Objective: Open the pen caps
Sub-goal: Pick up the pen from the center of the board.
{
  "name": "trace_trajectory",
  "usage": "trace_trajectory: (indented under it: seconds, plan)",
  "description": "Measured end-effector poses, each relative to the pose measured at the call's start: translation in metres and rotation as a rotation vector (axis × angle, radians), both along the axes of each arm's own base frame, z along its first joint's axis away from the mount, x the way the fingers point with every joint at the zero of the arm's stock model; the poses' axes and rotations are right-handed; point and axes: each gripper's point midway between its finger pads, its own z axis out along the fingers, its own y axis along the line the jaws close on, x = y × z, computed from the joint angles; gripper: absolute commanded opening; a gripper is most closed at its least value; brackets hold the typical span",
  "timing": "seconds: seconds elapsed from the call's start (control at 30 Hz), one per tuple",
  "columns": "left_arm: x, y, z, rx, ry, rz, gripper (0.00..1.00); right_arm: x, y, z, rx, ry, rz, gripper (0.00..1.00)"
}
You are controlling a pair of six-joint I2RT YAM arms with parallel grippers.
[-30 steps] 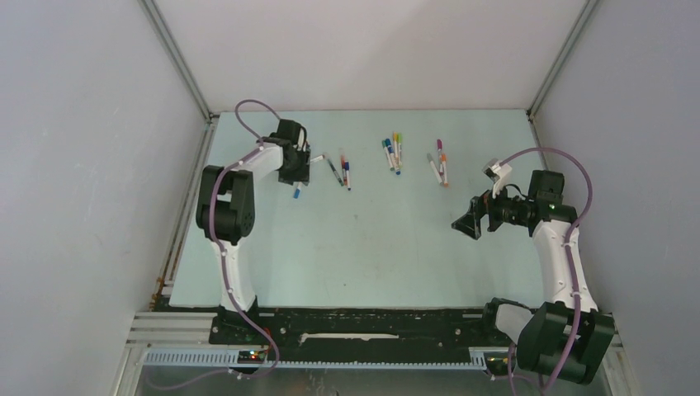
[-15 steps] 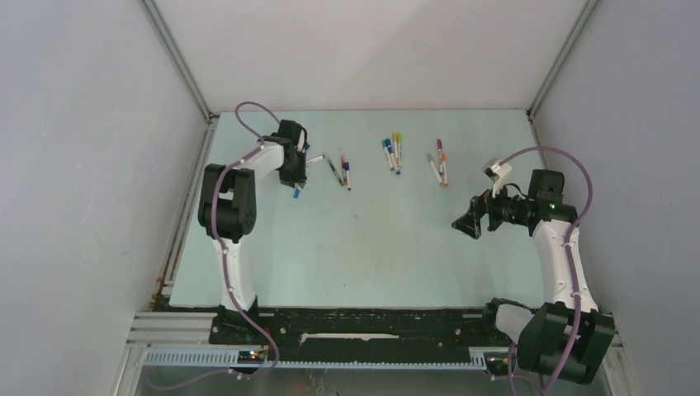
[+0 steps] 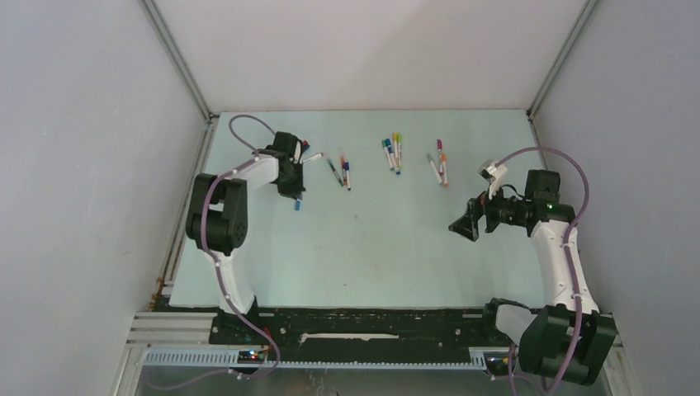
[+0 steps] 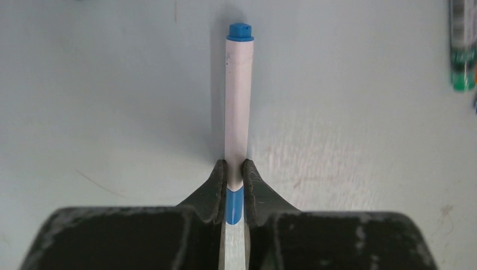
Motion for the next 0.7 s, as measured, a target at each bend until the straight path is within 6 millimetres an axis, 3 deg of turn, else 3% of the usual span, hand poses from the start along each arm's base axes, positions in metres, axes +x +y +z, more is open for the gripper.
trace_trajectory:
  seconds: [0.17,0.33,0.53,0.7]
  plan:
    - [-0.034,-0.010,0.004,-0.073,-0.010,-0.009,0.01,-0.004,0.009,0.001,0.008,0.001,0.038,1.00]
    - [-0.050,-0.035,0.020,-0.201,-0.082,-0.034,0.00,-0.009,0.021,0.005,0.035,-0.002,0.086,1.00]
    - [-0.064,-0.079,0.051,-0.374,-0.201,-0.099,0.00,-0.014,0.037,0.013,0.097,0.004,0.134,1.00]
    - [-0.084,-0.137,0.090,-0.559,-0.331,-0.221,0.00,-0.010,0.050,0.023,0.211,0.021,0.143,1.00]
